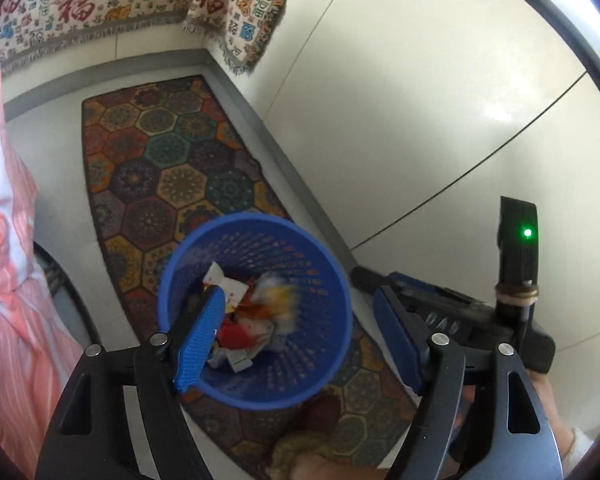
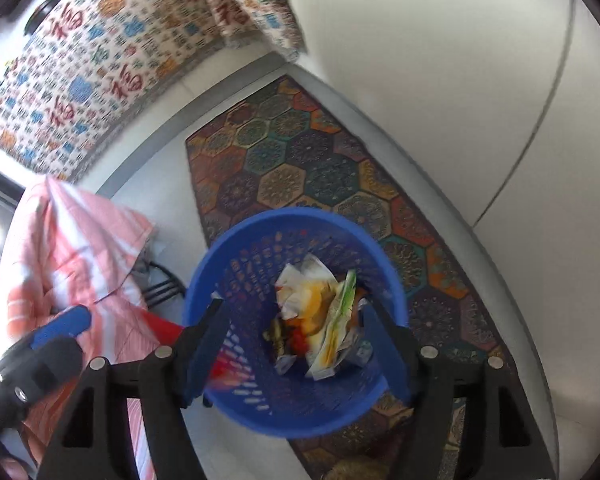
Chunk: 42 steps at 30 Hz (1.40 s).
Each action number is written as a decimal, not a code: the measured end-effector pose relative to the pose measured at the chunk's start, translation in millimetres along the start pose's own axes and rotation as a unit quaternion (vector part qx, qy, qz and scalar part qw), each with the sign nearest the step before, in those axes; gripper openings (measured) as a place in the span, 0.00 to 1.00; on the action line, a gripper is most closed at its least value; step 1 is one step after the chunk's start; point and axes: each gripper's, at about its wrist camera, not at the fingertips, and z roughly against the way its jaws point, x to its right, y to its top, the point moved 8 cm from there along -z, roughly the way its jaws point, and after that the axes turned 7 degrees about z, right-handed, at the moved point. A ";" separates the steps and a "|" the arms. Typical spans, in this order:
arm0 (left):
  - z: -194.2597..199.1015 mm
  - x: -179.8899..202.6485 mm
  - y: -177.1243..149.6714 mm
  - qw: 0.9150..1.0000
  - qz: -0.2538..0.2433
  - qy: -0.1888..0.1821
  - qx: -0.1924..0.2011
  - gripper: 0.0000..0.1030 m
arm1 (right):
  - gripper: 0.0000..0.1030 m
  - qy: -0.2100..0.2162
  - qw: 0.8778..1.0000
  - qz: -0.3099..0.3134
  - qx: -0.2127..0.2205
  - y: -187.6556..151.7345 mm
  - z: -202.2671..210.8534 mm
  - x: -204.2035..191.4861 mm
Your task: Collect trash
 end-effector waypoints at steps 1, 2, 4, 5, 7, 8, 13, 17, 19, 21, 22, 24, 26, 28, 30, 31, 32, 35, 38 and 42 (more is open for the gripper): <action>6.0 0.2 -0.7 1.000 -0.004 0.007 0.008 0.80 | 0.69 -0.002 1.000 -0.011 0.005 0.4 3.8 5.3; 14.6 1.3 -2.1 1.000 -0.011 0.017 0.019 0.85 | 0.69 -0.007 1.000 -0.019 0.011 1.6 9.0 8.1; 36.2 7.9 -6.4 0.998 -0.033 0.032 0.047 0.93 | 0.70 -0.031 0.999 -0.018 0.025 4.8 28.8 11.5; 47.8 11.9 -11.4 0.996 -0.046 0.040 0.059 0.99 | 0.72 -0.042 0.999 -0.010 0.032 5.6 40.7 9.7; 70.5 21.5 -24.1 0.994 -0.072 0.041 0.070 0.99 | 0.81 -0.058 0.997 0.013 0.047 3.0 69.8 3.4; 80.2 24.4 -32.3 0.994 -0.079 0.041 0.068 0.99 | 0.81 -0.065 0.996 0.026 0.052 -1.8 86.0 -0.9; 116.0 36.3 -74.4 0.984 -0.130 0.104 0.067 0.99 | 0.83 -0.102 0.991 0.055 0.073 -45.1 158.0 -16.3; 142.2 47.7 -102.4 0.973 -0.162 0.140 0.088 0.99 | 0.89 -0.109 0.988 0.046 0.104 -86.3 195.1 -27.9; 153.3 48.9 -108.2 0.970 -0.157 0.164 0.089 0.99 | 0.89 -0.100 0.988 0.045 0.106 -103.1 205.4 -32.8; 160.3 52.5 -111.3 0.970 -0.155 0.163 0.092 0.99 | 0.89 -0.099 0.988 0.048 0.108 -115.5 215.6 -39.0; 164.0 54.4 -113.5 0.971 -0.153 0.158 0.092 0.99 | 0.89 -0.105 0.987 0.053 0.107 -120.0 220.5 -41.3; 171.7 55.4 -113.0 0.972 -0.145 0.157 0.099 0.99 | 0.89 -0.118 0.984 0.066 0.112 -127.4 232.1 -47.3; 175.0 54.0 -112.0 0.967 -0.142 0.180 0.113 0.99 | 0.89 -0.117 0.983 0.079 0.116 -132.5 240.4 -53.5; 176.4 51.8 -114.5 0.964 -0.136 0.201 0.110 0.99 | 0.89 -0.114 0.983 0.080 0.116 -138.3 246.3 -57.9; 173.3 49.1 -115.4 0.968 -0.125 0.200 0.090 0.99 | 0.89 -0.107 0.984 0.080 0.115 -142.1 250.7 -62.6; 172.5 47.4 -116.2 0.970 -0.118 0.194 0.082 0.99 | 0.89 -0.104 0.985 0.080 0.115 -144.1 252.0 -64.6; 172.8 46.2 -116.8 0.972 -0.113 0.189 0.078 0.99 | 0.89 -0.102 0.985 0.081 0.115 -145.9 253.3 -66.5; 178.4 43.5 -117.8 0.975 -0.103 0.180 0.073 0.99 | 0.89 -0.102 0.984 0.086 0.115 -150.1 257.1 -73.1; 182.9 43.3 -118.7 0.976 -0.101 0.176 0.076 0.99 | 0.89 -0.101 0.985 0.084 0.111 -153.5 259.3 -77.7; 184.4 44.0 -119.5 0.976 -0.104 0.177 0.079 0.99 | 0.89 -0.099 0.985 0.088 0.112 -155.9 261.9 -82.5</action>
